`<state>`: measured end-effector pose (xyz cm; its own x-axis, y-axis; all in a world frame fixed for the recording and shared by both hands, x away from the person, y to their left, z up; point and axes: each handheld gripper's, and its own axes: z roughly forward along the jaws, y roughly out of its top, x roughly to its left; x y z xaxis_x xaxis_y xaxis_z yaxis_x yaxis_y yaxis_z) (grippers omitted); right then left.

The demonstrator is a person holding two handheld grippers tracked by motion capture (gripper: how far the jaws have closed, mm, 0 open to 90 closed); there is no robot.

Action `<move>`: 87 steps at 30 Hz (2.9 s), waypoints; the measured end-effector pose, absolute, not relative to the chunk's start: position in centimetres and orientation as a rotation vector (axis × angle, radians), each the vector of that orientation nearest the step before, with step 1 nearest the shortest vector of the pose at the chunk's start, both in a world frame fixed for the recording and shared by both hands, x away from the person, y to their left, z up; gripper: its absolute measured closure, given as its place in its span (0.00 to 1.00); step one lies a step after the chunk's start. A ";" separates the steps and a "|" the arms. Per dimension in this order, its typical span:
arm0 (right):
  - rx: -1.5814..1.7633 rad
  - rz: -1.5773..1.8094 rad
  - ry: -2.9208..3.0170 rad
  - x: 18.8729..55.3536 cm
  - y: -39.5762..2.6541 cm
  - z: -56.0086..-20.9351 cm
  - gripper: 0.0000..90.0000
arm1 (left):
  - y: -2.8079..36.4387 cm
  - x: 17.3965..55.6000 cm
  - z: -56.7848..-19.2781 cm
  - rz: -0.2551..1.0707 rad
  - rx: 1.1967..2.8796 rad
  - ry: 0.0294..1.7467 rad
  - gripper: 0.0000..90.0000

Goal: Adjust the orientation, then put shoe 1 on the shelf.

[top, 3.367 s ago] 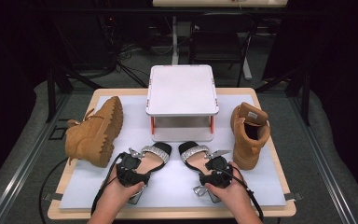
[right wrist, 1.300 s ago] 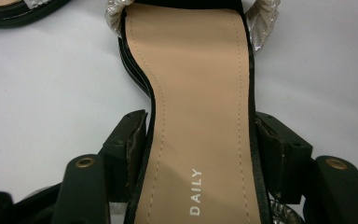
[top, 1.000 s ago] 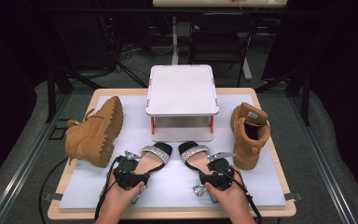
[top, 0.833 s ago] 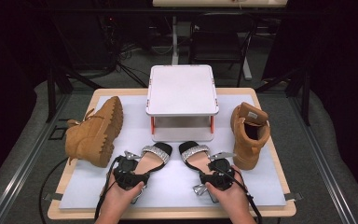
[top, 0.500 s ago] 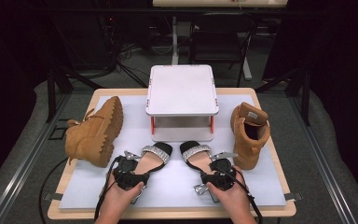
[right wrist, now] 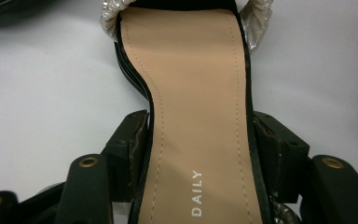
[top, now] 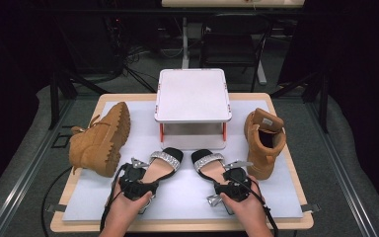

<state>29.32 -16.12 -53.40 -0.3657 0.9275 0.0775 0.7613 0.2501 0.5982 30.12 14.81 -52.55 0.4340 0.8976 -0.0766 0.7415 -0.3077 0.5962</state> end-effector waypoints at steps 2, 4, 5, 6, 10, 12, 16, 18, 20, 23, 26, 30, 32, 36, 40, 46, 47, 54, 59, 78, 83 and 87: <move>1.562 0.816 2.234 29.3 -16.2 -53.3 0.45 | 14.8 30.2 -52.5 0.371 2.126 1.375 0.46; 1.558 0.815 2.231 29.3 -16.2 -53.2 0.45 | 14.7 30.2 -52.4 0.376 2.128 1.365 0.46; 1.559 0.825 2.225 29.3 -16.2 -53.2 0.45 | 14.7 30.2 -52.3 0.380 2.128 1.366 0.46; 1.560 0.825 2.225 29.3 -16.2 -53.1 0.45 | 14.6 30.2 -52.3 0.379 2.129 1.366 0.46; 1.561 0.828 2.216 29.3 -16.4 -52.9 0.45 | 14.4 30.2 -52.0 0.378 2.126 1.358 0.46; 1.565 0.830 2.205 29.4 -16.4 -52.5 0.45 | 14.4 30.3 -51.9 0.381 2.124 1.360 0.46; 1.563 0.837 2.198 29.7 -16.5 -51.9 0.45 | 13.8 30.7 -51.7 0.385 2.118 1.356 0.46; 1.565 0.844 2.188 29.9 -16.5 -51.8 0.45 | 13.7 30.8 -51.6 0.384 2.116 1.354 0.46; 1.563 0.850 2.182 30.2 -16.5 -51.5 0.45 | 13.4 31.3 -51.5 0.396 2.111 1.352 0.46; 1.562 0.852 2.171 30.5 -16.6 -51.5 0.45 | 13.3 31.6 -51.5 0.396 2.106 1.355 0.46; 1.560 0.855 2.159 30.9 -16.6 -51.3 0.45 | 13.2 32.1 -51.4 0.396 2.100 1.357 0.46; 1.542 0.855 2.150 31.4 -16.6 -51.3 0.46 | 13.0 32.7 -51.5 0.401 2.097 1.357 0.46; 1.536 0.864 2.141 31.6 -16.5 -51.4 0.46 | 13.0 33.0 -51.5 0.411 2.091 1.358 0.46; 1.542 0.849 2.137 32.4 -16.6 -51.6 0.46 | 12.7 33.6 -51.6 0.416 2.081 1.366 0.46; 1.553 0.855 2.116 33.1 -16.5 -51.8 0.46 | 12.3 34.1 -51.8 0.426 2.094 1.363 0.46; 1.561 0.849 2.113 33.9 -16.4 -52.0 0.46 | 11.7 35.0 -52.2 0.422 2.103 1.369 0.46; 1.567 0.851 2.111 33.9 -16.4 -52.0 0.46 | 11.6 35.1 -52.2 0.422 2.104 1.373 0.46; 1.577 0.838 2.117 34.5 -15.9 -52.5 0.46 | 11.1 35.7 -52.8 0.430 2.115 1.389 0.46; 1.594 0.837 2.114 34.6 -15.8 -52.7 0.46 | 11.1 35.8 -53.0 0.434 2.121 1.392 0.46; 1.619 0.841 2.100 35.1 -15.7 -53.2 0.46 | 10.6 36.6 -53.3 0.414 2.103 1.409 0.46; 1.622 0.846 2.100 35.1 -15.7 -53.3 0.46 | 10.6 36.5 -53.3 0.424 2.104 1.405 0.46; 1.631 0.859 2.096 35.1 -15.8 -53.3 0.44 | 10.7 36.5 -53.4 0.422 2.101 1.400 0.46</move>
